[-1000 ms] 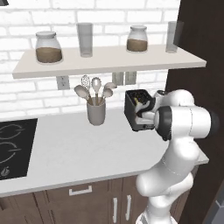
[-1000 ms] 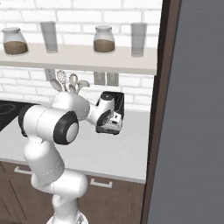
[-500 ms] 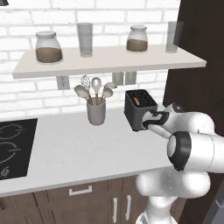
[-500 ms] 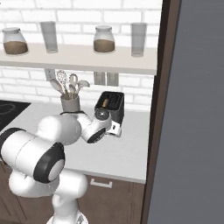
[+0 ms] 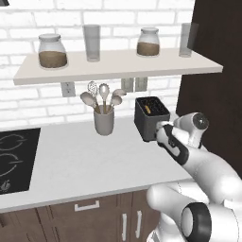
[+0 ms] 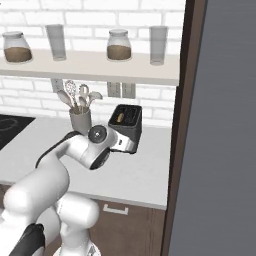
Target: Start the toaster. Once the lever pops up, take the bread to the plate on the dining counter.
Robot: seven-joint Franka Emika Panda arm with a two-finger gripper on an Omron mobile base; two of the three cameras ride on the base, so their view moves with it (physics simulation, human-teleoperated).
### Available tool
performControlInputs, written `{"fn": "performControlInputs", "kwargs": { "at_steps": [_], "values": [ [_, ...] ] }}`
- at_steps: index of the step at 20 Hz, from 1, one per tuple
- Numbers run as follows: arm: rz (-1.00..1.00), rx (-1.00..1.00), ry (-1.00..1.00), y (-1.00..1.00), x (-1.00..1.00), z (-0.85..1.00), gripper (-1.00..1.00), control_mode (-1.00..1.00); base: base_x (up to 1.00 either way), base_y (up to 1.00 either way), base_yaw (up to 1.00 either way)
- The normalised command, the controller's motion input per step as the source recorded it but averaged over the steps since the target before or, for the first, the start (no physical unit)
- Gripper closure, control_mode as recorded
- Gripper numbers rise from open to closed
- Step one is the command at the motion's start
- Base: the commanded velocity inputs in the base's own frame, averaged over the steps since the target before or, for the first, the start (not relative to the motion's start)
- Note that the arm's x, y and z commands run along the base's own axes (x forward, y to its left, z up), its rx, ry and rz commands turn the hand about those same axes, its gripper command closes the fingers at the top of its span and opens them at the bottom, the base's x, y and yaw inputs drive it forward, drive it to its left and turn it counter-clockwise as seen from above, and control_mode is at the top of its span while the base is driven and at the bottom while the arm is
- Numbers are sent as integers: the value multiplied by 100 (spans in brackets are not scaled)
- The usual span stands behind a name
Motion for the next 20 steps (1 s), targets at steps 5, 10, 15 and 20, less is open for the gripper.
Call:
{"fn": "performControlInputs", "kwargs": {
  "at_steps": [5, 10, 15, 20],
  "values": [
    [-4, 0, 2, 0, 0, 100, 100, -100, 0, 0, 0],
    [0, 2, 20, -1, -3, 100, 100, -100, 0, 0, 0],
    [11, 0, 25, 37, -8, 16, -100, -100, 0, 0, 0],
    [21, 0, 4, 23, -12, 0, -100, -100, 0, 0, 0]
  ]
}}
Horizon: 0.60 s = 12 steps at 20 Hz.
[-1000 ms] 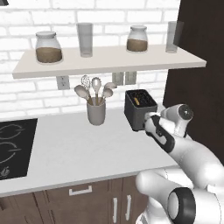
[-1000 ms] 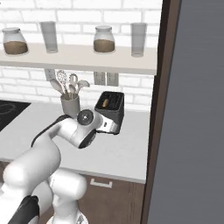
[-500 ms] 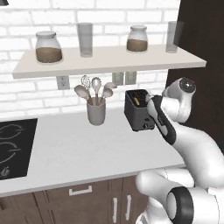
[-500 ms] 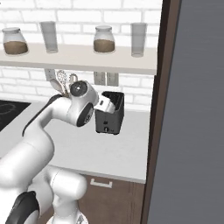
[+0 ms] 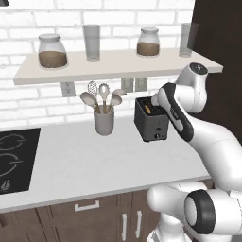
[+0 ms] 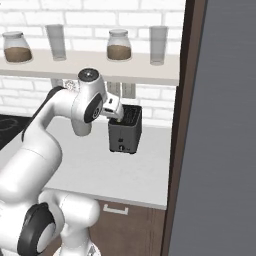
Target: Start the toaster. Once the lever pops up, take the bread to the plate on the dining counter.
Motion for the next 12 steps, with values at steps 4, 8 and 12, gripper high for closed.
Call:
{"fn": "performControlInputs", "kwargs": {
  "at_steps": [4, 8, 12],
  "values": [
    [19, -2, -3, 6, -13, -21, -100, -100, 0, 0, 0],
    [8, -15, -6, 0, -1, -33, -100, -100, 0, 0, 0],
    [1, -16, -1, 0, 0, -11, -100, -100, 0, 0, 0]
  ]
}}
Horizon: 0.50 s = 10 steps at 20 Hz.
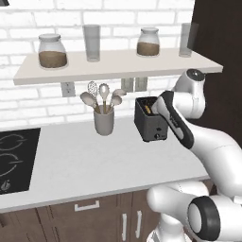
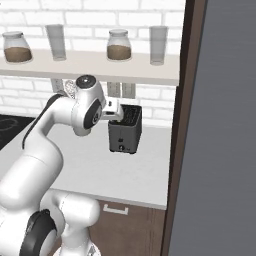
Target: Start the toaster. Once the lever pops up, take the bread to the plate on the dining counter.
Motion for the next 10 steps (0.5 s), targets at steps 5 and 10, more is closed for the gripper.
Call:
{"fn": "performControlInputs", "kwargs": {
  "at_steps": [5, 10],
  "values": [
    [0, -10, 0, 0, 0, 0, -100, -100, 0, 0, 0],
    [0, -1, 0, 0, 0, 0, -100, -100, 0, 0, 0]
  ]
}}
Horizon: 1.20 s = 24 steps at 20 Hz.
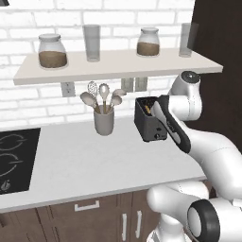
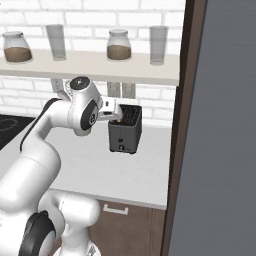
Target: Start the toaster. Once the lever pops up, take the bread to the plate on the dining counter.
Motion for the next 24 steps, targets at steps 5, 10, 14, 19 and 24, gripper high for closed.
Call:
{"fn": "performControlInputs", "kwargs": {
  "at_steps": [5, 10, 14, 19, 24],
  "values": [
    [0, 0, 1, 0, 0, 0, -100, -100, 0, 0, 0],
    [0, 0, 0, 0, 0, 0, -100, -100, 0, 0, 0],
    [0, 0, 0, 0, 0, 0, -100, -100, 0, 0, 0],
    [0, 0, 0, 0, 0, 0, -100, -100, 0, 0, 0],
    [0, 0, 0, 0, 0, 0, -100, -100, 0, 0, 0]
  ]
}}
